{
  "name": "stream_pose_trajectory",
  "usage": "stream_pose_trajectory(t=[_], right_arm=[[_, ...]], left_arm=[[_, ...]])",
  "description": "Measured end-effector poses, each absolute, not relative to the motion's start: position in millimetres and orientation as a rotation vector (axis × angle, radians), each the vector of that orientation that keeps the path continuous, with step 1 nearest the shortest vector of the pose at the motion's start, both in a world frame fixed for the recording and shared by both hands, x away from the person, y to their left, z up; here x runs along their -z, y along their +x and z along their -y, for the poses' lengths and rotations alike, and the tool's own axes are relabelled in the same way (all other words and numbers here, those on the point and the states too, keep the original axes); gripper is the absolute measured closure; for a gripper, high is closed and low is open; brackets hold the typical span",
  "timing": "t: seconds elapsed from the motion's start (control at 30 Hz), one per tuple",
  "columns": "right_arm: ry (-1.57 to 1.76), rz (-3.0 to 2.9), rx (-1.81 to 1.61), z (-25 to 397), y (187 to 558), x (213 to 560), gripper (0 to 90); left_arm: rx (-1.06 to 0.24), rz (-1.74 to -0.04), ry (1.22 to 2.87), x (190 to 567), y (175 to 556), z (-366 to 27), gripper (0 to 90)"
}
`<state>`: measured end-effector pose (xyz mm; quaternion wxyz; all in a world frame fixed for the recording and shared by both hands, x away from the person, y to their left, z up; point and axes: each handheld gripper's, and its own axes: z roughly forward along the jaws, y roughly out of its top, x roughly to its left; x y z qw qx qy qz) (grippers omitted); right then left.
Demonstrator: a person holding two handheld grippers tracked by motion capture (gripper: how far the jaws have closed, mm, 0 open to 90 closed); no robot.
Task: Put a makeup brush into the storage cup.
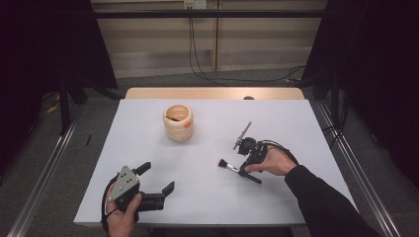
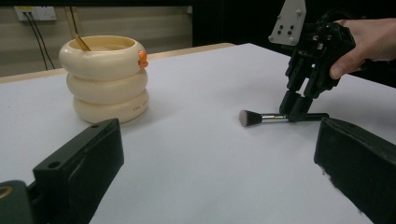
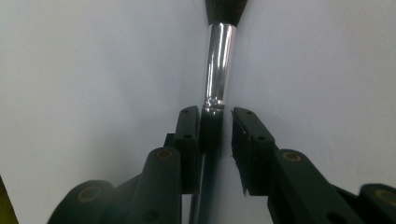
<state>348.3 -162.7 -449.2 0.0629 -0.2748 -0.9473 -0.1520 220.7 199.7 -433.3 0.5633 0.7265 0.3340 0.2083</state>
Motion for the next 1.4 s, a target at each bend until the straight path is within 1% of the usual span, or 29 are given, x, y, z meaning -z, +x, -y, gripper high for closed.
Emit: stream_pose_trajectory(t=[0.03,0.07,0.27,0.37,0.4,0.57,0.8,1.4], right_arm=[[-0.833,2.862,0.436,163,349,449,73.2],[-0.747,2.892,0.426,165,352,450,73.2],[-0.827,2.874,0.412,160,349,449,74.5],[-0.734,2.929,0.373,159,351,450,75.3],[-0.784,2.918,0.37,155,349,450,75.8],[-0.733,2.966,0.278,148,350,449,77.7],[-0.723,2.974,0.288,150,349,449,80.3],[-0.762,2.961,0.334,154,348,449,80.6]], left_arm=[[-0.489,-0.78,1.715,433,221,-200,1.4],[-0.485,-0.781,1.712,433,221,-200,1.4],[-0.485,-0.787,1.713,434,220,-199,1.6],[-0.49,-0.792,1.713,434,221,-200,1.7],[-0.489,-0.794,1.712,434,221,-200,1.7],[-0.491,-0.792,1.71,434,221,-200,1.7],[-0.489,-0.796,1.714,434,221,-201,1.7],[-0.483,-0.806,1.703,434,221,-202,1.7]])
